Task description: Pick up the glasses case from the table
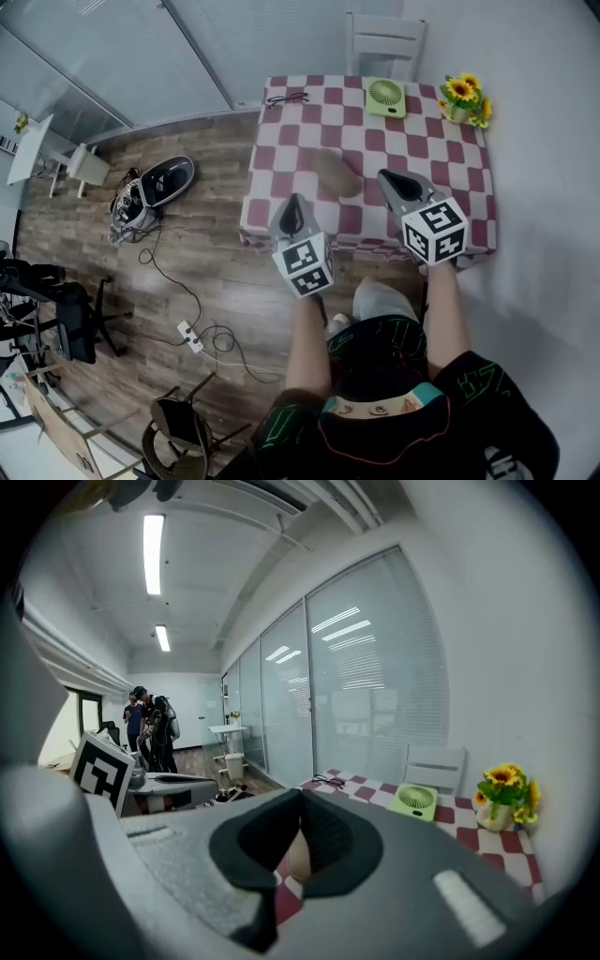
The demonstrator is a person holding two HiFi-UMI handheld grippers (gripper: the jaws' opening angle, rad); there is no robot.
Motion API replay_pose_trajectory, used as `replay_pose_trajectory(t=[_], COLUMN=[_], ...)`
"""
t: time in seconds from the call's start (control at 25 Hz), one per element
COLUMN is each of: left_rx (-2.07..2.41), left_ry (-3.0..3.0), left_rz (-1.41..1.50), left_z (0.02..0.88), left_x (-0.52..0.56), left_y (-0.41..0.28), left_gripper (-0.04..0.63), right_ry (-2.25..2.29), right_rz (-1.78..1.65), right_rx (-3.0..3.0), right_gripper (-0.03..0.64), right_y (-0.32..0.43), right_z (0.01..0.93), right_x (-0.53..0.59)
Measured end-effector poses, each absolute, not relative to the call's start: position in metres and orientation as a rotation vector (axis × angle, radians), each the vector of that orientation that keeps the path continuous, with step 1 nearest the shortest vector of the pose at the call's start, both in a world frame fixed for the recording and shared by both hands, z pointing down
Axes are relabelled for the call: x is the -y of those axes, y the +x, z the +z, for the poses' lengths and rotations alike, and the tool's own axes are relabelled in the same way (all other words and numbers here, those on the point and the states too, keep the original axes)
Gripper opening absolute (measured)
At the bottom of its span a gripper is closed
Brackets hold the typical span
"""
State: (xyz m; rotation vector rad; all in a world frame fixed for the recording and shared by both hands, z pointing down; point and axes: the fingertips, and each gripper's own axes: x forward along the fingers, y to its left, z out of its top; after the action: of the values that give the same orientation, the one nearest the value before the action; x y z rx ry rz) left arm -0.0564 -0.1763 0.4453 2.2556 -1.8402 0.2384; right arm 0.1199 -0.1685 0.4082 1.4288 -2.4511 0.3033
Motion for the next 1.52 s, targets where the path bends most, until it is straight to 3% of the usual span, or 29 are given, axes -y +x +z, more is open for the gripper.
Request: replay_pose_trajectory(t=[0.64,0.68,0.76,0.88,1.04,1.52], left_rx=[1.887,1.882,1.869,1.845,1.807,1.711], left_ry=[2.007,1.994,1.971,1.952,1.947,1.939], left_rz=[0.418,0.430,0.440,0.427,0.443,0.436], left_z=[0.523,0.528,0.535,0.543,0.560,0.587], left_x=[0.251,0.250,0.250,0.259,0.269,0.293], left_y=[-0.024,-0.025,-0.028,-0.035,-0.045,-0.058], left_gripper=[0.008,0.008,0.008,0.008,0.008,0.008], right_ry=[1.100,1.061,0.974,0.903,0.828,0.735], right_rz=[0.527,0.551,0.600,0.633,0.665,0.748], right_rx=[2.393,2.384,2.357,2.322,2.250,2.017], right_gripper=[0.005,0.019,0.118,0.151,0.253,0.357], right_y=[0.126,0.120,0.109,0.091,0.069,0.044], right_z=[0.505,0.512,0.527,0.541,0.563,0.614], right_x=[0.277,0.277,0.275,0.281,0.286,0.295])
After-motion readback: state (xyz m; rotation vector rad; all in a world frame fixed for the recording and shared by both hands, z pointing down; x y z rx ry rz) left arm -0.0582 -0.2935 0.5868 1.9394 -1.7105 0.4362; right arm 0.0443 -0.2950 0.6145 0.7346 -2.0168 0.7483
